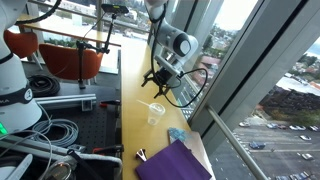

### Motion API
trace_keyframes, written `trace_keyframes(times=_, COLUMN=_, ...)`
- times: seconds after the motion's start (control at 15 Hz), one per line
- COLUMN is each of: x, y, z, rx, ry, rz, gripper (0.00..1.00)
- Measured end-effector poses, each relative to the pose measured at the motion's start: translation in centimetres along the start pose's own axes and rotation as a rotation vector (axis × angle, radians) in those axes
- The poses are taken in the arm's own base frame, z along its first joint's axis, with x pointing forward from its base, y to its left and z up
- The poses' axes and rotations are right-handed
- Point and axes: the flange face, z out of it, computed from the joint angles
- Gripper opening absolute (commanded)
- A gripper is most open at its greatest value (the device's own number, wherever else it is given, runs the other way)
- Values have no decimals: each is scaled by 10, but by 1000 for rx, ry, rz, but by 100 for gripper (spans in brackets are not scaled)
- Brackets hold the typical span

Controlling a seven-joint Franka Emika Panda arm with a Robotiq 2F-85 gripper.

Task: Put the straw in the plastic cup

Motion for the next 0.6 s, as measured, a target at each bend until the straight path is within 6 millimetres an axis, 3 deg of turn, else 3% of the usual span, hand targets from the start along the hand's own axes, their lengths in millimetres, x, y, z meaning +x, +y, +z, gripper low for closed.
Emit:
trace_keyframes(times=0.27, x=-12, y=-10, z=0, rx=-148, ry=28, rz=-102, gripper=100)
trace_keyframes(times=0.6, x=-18, y=-17, z=-1, rx=-166, ry=31, rz=-122, gripper=100)
